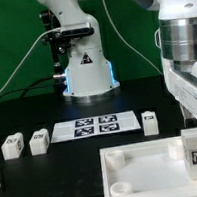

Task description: Assemble one leg

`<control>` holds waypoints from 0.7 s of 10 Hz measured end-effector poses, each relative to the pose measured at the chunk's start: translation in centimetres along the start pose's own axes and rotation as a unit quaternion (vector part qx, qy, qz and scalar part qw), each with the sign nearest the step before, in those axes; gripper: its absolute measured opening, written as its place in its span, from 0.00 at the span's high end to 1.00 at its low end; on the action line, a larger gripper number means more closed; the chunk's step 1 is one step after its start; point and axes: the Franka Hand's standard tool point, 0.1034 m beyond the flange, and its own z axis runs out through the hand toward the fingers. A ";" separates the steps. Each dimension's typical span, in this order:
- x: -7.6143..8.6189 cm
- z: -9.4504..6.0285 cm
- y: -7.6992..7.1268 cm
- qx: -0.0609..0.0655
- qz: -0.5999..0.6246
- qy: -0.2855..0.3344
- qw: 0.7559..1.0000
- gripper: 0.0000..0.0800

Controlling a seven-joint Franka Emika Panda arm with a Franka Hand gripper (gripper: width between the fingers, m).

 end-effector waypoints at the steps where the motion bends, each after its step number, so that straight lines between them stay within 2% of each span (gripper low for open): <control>1: -0.1 0.0 -0.1 0.002 -0.060 0.001 0.998 0.19; 2: -0.5 0.1 -0.4 0.013 -0.152 0.005 0.988 0.19; 4: -0.7 0.1 -0.7 0.022 -0.265 0.011 0.964 0.19; 5: -0.6 0.1 -0.7 0.020 -0.292 0.011 0.956 0.19; 7: -0.6 0.2 -0.5 0.017 -0.394 0.012 0.919 0.19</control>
Offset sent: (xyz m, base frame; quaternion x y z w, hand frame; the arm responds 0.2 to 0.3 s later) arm 0.0009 0.0050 0.0029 0.0396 0.0204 -0.3524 0.9348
